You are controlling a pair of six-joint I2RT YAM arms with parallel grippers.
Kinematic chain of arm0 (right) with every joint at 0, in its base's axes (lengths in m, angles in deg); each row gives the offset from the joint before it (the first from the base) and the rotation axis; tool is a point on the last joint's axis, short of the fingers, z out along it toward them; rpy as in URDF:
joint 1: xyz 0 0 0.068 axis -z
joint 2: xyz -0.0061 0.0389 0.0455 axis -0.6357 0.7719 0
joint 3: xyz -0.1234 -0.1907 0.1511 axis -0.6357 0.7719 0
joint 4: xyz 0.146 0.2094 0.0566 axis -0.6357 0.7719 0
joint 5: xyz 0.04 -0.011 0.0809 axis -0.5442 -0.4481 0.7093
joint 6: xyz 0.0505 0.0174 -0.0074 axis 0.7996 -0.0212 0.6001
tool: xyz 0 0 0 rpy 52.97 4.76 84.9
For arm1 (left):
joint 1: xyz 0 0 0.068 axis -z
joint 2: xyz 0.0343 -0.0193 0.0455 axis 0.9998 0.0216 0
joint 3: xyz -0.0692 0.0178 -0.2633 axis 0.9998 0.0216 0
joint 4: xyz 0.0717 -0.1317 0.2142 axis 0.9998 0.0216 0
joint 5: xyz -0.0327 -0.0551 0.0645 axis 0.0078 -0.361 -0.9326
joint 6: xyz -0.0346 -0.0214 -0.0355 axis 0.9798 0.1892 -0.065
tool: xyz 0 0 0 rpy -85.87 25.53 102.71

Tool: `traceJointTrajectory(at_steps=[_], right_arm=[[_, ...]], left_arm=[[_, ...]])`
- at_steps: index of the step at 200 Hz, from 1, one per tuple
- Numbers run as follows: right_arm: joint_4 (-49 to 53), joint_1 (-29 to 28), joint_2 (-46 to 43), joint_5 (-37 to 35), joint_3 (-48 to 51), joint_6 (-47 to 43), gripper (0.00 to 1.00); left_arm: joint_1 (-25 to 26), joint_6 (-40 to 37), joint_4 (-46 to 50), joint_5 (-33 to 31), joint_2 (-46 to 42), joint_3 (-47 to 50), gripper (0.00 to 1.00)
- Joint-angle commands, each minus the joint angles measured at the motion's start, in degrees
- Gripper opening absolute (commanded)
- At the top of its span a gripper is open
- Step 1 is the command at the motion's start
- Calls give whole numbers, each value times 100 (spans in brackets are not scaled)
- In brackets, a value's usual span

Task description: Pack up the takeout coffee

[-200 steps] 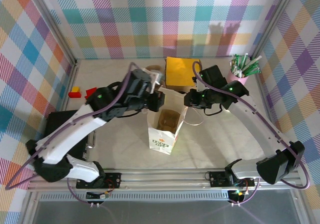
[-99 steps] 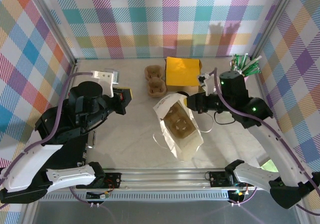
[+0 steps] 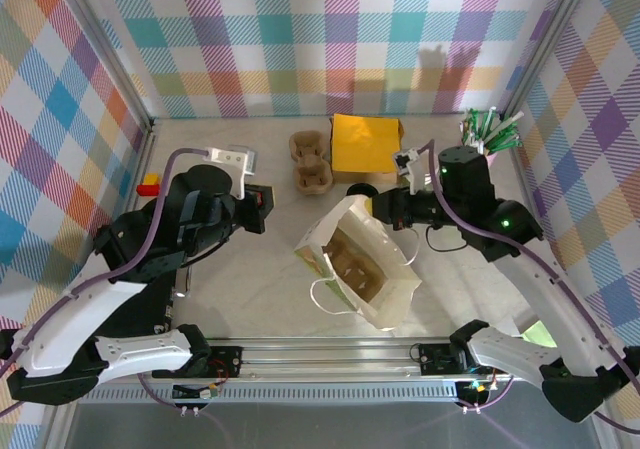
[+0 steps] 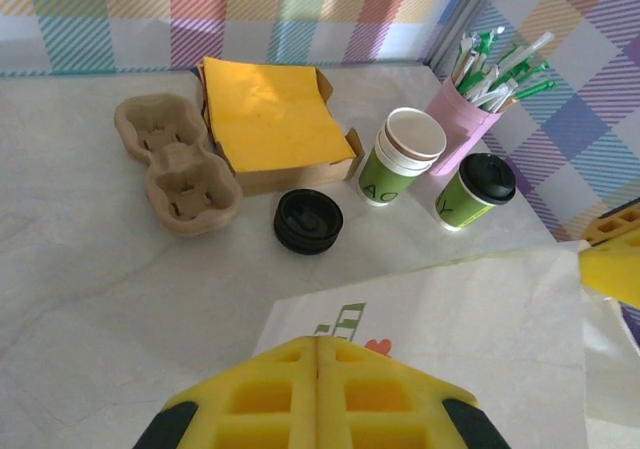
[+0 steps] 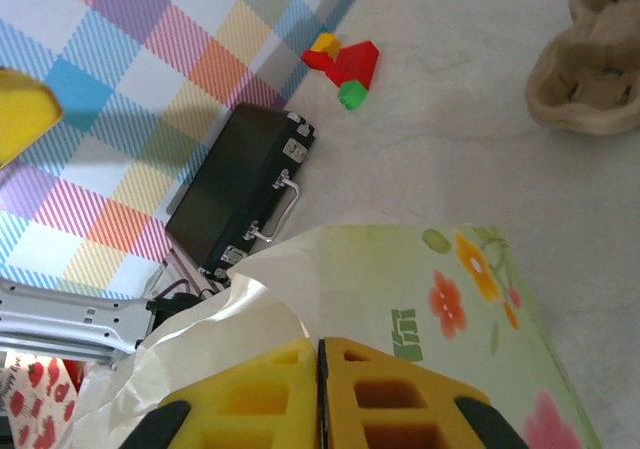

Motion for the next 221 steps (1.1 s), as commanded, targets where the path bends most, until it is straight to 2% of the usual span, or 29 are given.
traceJointTrajectory(at_steps=[1,18,41,76,98,120,151,183,221], right_arm=[[-154,-46,270,-148,-234,721,10],[20,-46,628,-429,-402,1148,11],[-140,-45,996,-383,-440,1490,12],[120,-25,1481,-852,-694,1558,14],[244,-26,1683,-1045,-889,1450,26],[556,-20,1846,-1360,-1141,1254,44],[1225,-2,2009,-1823,-1614,828,61],[1753,49,1928,-2249,-1934,509,70],[1947,204,1496,-2396,-1897,227,74]], left_arm=[[-107,181,-165,108,98,71,2],[-142,251,-184,156,144,117,2],[-193,349,-231,257,157,215,2],[-267,439,-212,398,224,272,3],[-288,530,-127,538,363,235,12],[-284,767,50,579,600,204,23],[-265,1335,165,636,887,277,31],[28,1751,-55,491,1075,428,33],[232,2494,-540,401,1172,762,38]])
